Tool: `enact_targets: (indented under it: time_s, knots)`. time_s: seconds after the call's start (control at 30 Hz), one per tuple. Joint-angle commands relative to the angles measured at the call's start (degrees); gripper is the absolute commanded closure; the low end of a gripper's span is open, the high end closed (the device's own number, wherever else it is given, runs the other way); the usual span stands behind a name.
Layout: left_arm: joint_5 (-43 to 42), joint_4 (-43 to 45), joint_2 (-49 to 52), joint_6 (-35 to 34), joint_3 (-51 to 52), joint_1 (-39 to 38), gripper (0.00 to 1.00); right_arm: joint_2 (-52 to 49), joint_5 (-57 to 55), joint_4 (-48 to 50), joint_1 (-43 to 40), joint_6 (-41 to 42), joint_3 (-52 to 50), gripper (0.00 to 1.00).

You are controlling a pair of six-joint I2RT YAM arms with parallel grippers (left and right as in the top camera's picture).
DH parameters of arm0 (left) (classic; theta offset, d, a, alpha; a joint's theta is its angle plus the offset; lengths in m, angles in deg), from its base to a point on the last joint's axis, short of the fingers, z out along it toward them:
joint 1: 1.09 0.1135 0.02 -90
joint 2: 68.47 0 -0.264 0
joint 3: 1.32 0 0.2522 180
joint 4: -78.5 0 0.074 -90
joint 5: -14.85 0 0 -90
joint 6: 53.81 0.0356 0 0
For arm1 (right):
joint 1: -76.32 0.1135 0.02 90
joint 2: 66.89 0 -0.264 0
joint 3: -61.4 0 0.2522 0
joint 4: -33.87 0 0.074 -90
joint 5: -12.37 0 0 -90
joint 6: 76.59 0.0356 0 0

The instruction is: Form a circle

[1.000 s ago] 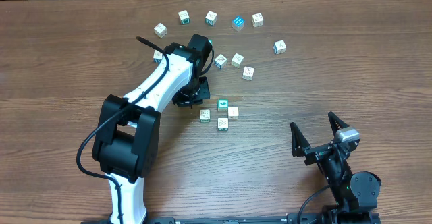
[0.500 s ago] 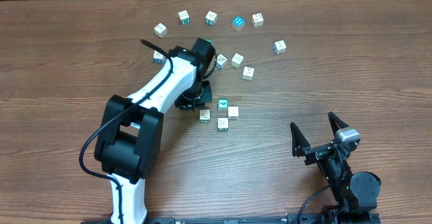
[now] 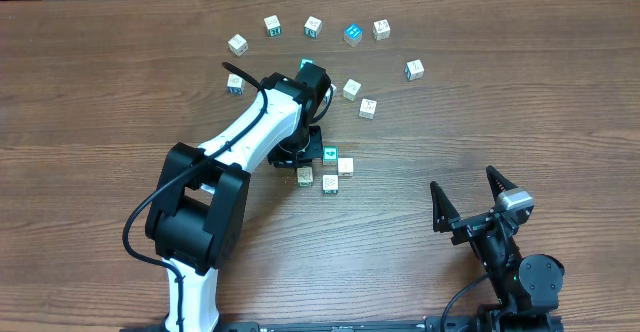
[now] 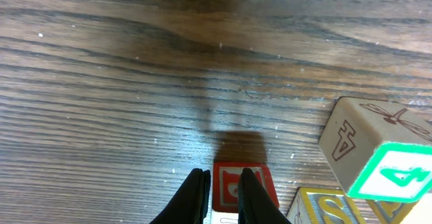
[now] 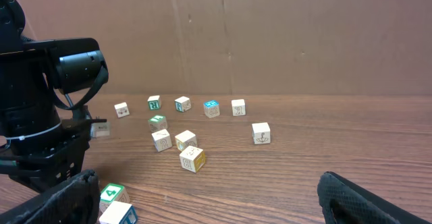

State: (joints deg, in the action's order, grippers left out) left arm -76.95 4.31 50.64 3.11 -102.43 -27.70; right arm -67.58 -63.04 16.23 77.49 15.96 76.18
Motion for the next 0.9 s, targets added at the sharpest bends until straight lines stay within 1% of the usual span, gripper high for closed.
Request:
enact_targets:
  time_s: [0.0, 0.23, 0.43, 0.57, 0.77, 0.87]
  knots:
    - [-1.25, -0.22, -1.38, -0.31, 0.74, -0.09, 0.87, 0.52, -0.42, 0.33, -0.17, -0.24, -0.57, 0.0]
    - [3.28, -0.7, -1.38, -0.15, 0.76, -0.09, 0.87, 0.52, -0.42, 0.33, -0.17, -0.26, -0.57, 0.0]
    - [3.02, -0.85, -1.38, -0.15, 1.01, -0.11, 0.87, 0.52, -0.42, 0.33, -0.17, -0.26, -0.57, 0.0]
    - [0.61, -1.27, -1.38, -0.11, 1.03, -0.11, 0.87, 0.52, -0.42, 0.33, -0.17, -0.26, -0.57, 0.0]
    - [-0.83, -1.31, -1.38, -0.09, 1.03, -0.11, 0.87, 0.52, -0.42, 0.33, -0.17, -0.26, -0.57, 0.0]
    - [-0.37, -0.92, -1.38, -0.07, 1.03, -0.09, 0.87, 0.52, -0.42, 0.33, -0.17, -0.26, -0.57, 0.0]
